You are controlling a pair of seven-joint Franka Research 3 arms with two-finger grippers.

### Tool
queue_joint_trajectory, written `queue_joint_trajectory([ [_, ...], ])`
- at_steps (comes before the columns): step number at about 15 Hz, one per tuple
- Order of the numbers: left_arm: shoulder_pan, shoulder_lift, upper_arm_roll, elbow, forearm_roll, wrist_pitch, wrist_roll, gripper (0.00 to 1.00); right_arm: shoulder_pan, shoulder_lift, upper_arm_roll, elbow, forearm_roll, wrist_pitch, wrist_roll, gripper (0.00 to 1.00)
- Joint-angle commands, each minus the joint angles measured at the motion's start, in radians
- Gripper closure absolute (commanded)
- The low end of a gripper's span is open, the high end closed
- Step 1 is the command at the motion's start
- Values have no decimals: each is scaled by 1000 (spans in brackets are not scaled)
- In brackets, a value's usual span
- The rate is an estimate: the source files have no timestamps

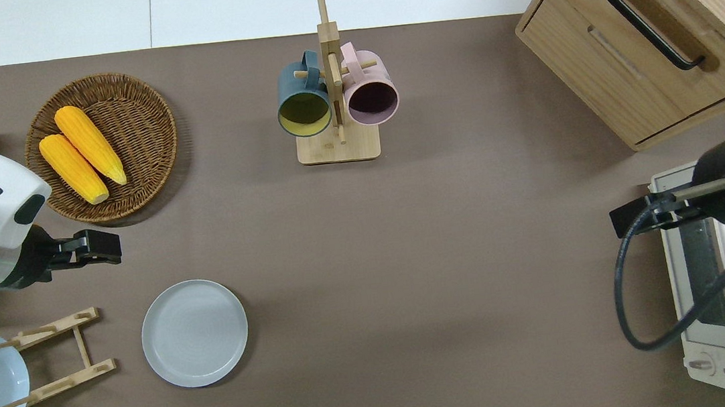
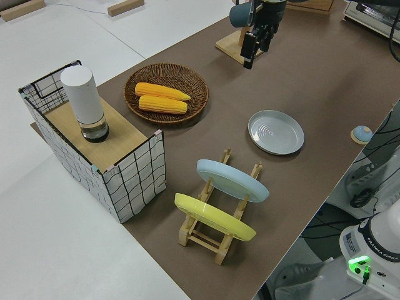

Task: Pick gray plate from table and place it on lower plate rack with left arm
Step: 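Move the left gripper toward the gray plate's edge nearest the robot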

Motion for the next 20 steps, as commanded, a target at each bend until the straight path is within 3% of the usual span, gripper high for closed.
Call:
queue_joint_trajectory([
  [1,-3,-22,9,-80,-9,36,17,0,-15,-5,7,6,4,-15,-3,11],
  [10,5,-77,24,-367,51,252,14,2,-15,-5,7,6,4,-15,-3,11],
  [15,7,-75,27,-474,52,330,14,5,-13,-5,7,6,4,-15,-3,13],
  [20,13,-23,34,-513,52,334,14,7,-15,-5,7,6,4,-15,-3,13],
])
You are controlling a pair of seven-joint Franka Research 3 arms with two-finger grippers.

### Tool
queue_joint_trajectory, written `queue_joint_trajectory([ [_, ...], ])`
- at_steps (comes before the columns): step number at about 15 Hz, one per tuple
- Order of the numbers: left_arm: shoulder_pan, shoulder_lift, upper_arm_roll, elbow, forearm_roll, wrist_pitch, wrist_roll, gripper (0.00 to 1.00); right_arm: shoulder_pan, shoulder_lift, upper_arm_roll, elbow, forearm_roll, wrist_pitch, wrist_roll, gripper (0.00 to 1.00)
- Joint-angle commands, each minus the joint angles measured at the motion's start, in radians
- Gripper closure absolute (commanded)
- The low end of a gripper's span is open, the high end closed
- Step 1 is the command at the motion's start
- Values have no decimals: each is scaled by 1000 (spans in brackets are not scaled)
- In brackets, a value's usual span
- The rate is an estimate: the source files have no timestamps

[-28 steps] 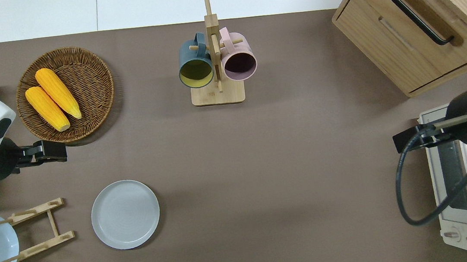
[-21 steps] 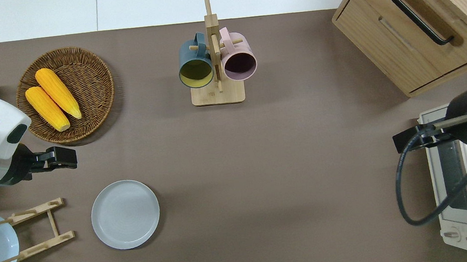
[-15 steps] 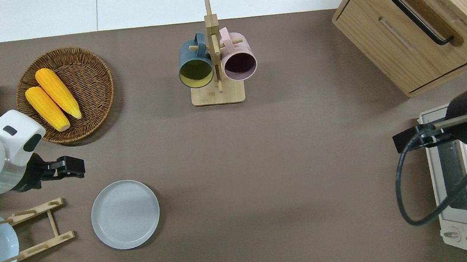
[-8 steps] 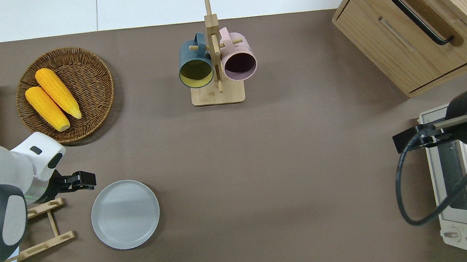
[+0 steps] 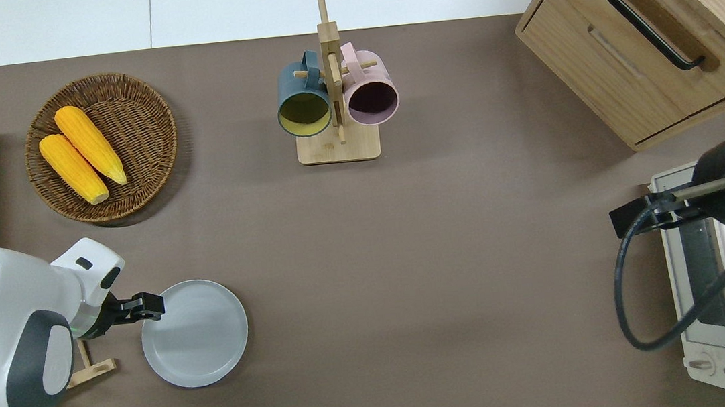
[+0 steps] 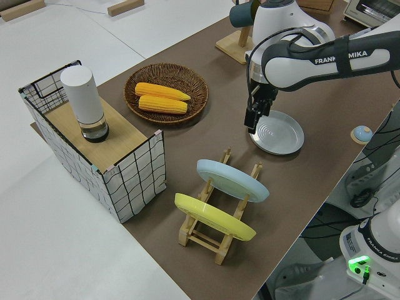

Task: Pick gray plate from table and place it on lower plate rack with left arm
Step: 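Close the left gripper on the gray plate's rim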

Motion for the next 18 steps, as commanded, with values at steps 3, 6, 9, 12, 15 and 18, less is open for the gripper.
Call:
queue_joint_trajectory([
  [3,6,38,4,-61,17,29,15,11,-15,-5,7,6,4,-15,-3,11],
  [6,6,66,5,-60,17,48,15,117,-15,-5,7,6,4,-15,-3,13],
  [9,10,82,5,-61,16,59,6,408,-13,-5,7,6,4,-15,-3,13],
  [12,24,94,5,-61,16,74,6,716,-15,-5,7,6,4,-15,-3,13],
  [15,24,94,5,-61,16,75,5,858,-15,-5,7,6,4,-15,-3,13],
  [18,24,94,5,-61,14,75,5,1000,-15,-5,7,6,4,-15,-3,13],
])
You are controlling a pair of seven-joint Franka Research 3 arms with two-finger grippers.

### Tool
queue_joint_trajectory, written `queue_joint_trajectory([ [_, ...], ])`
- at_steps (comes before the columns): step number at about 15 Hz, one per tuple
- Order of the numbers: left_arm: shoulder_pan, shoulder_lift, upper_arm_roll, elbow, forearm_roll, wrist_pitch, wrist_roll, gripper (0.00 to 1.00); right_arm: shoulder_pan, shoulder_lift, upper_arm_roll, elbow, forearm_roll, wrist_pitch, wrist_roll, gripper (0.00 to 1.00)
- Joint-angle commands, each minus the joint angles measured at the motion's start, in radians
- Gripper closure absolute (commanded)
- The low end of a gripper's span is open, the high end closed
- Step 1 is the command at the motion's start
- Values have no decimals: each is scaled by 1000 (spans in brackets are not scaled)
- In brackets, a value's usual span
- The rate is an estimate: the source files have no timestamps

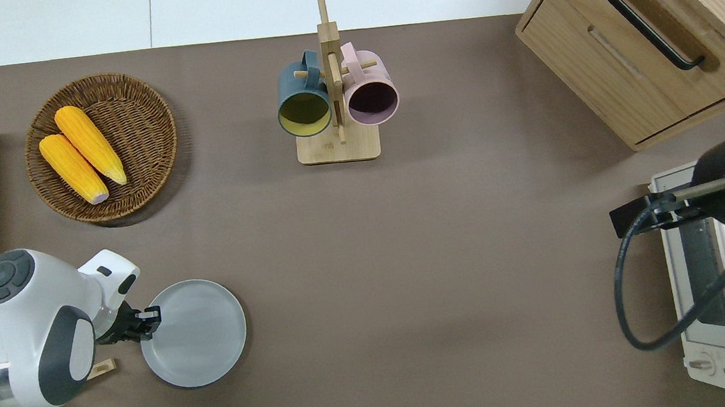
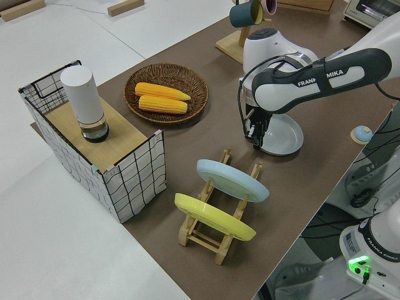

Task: Pick gray plate from table and place it on lower plate rack with left arm
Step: 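Close the left gripper on the gray plate's rim, then lift the gray plate and carry it toward the wooden plate rack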

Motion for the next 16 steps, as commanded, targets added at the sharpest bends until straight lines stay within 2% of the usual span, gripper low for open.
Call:
queue_joint_trajectory([
  [1,3,-4,1,-13,14,21,-1,1000,-15,-5,7,6,4,-15,-3,13],
  [7,-3,-27,12,16,6,-8,-4,1000,-13,-5,7,6,4,-15,-3,11],
  [16,-8,-36,21,247,14,-312,-16,1000,-13,-5,7,6,4,-15,-3,13],
])
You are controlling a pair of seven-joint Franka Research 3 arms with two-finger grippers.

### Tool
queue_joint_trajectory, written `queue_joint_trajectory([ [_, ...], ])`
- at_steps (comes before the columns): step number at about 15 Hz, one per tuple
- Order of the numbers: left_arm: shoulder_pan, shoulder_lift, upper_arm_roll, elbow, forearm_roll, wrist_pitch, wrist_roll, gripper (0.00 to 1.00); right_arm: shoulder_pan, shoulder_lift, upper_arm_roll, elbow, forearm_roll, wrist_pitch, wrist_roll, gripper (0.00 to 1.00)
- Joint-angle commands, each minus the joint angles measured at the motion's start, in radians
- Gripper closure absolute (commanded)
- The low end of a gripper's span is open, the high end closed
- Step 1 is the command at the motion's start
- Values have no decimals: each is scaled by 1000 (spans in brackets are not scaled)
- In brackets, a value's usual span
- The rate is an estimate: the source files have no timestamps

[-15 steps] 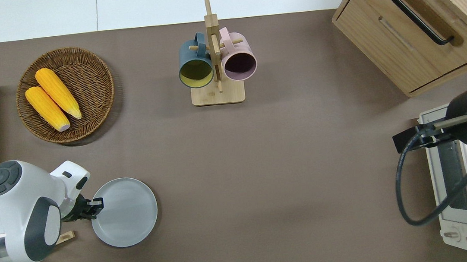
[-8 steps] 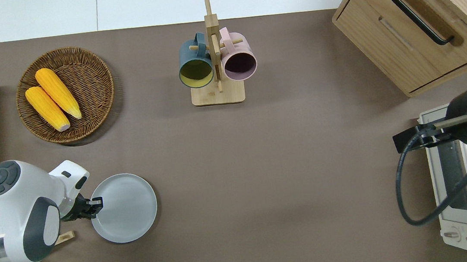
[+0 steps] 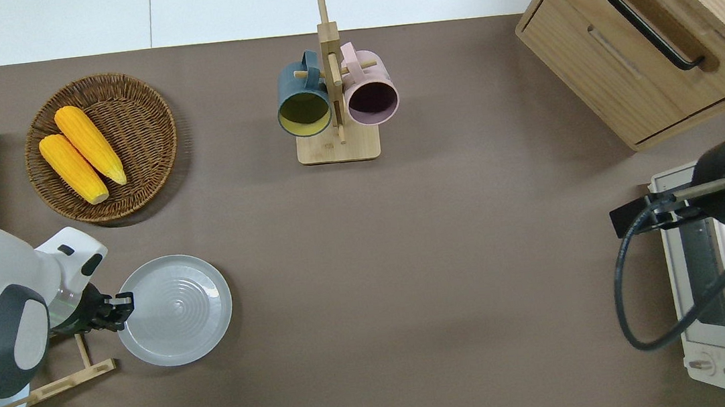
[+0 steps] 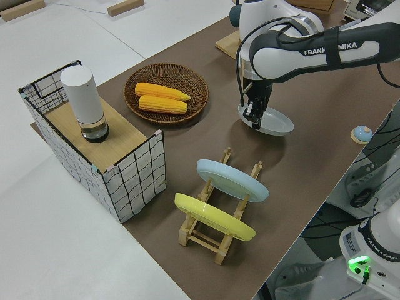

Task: Pick gray plate from table and place it on lower plate rack with left arm
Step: 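Lift the gray plate and carry it toward the wooden plate rack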

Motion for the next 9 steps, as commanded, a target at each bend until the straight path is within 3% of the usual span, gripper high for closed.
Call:
queue_joint_trajectory([
  [1,-7,2,23,85,16,-111,-25,1000,-15,-5,7,6,4,-15,-3,13],
  [3,-9,-1,40,118,49,-143,-27,1000,-13,-5,7,6,4,-15,-3,11],
  [9,-15,-10,35,168,273,-236,-68,1000,-13,-5,7,6,4,-15,-3,11],
])
